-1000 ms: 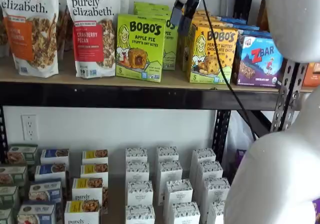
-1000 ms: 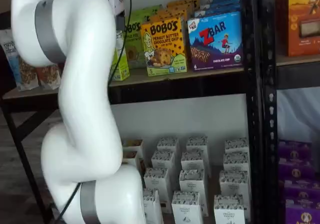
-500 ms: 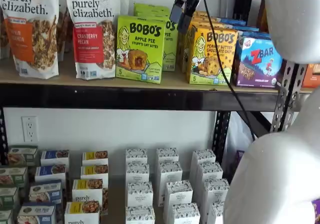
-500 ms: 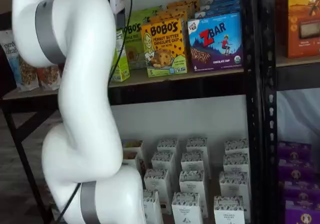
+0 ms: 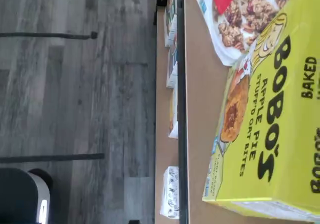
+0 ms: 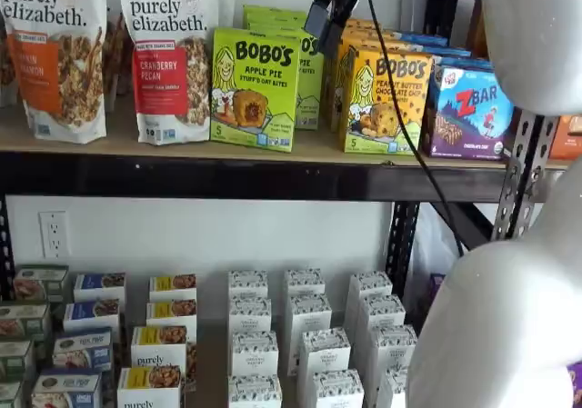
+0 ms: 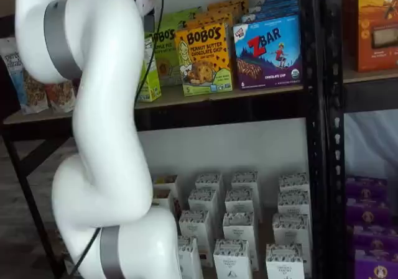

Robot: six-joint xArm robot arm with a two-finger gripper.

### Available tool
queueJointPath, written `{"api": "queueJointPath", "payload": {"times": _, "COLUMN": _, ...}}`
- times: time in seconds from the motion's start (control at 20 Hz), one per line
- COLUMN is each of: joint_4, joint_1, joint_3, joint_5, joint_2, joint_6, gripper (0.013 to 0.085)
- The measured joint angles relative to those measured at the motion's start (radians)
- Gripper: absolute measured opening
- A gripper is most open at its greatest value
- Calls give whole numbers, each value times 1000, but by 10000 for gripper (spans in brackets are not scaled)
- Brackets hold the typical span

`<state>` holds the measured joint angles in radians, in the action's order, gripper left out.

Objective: Pick the green box on the top shelf, the fourth from the left

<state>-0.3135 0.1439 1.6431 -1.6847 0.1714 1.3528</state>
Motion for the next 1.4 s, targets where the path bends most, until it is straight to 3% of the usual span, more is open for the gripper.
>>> {"api": "queueJointPath", "payload": {"times": 0.65, "joint_4": -6, "joint_1": 33, "joint_3": 53, "joint_5": 32, "joint_2": -47, "joint_6": -34, "gripper": 850}}
{"api": "queueJointPath", "payload": {"times": 1.4, "joint_4": 60, "joint_1": 103, "joint_3": 78, "joint_5": 76, "joint_2": -87, "joint_6": -87, "gripper": 850}}
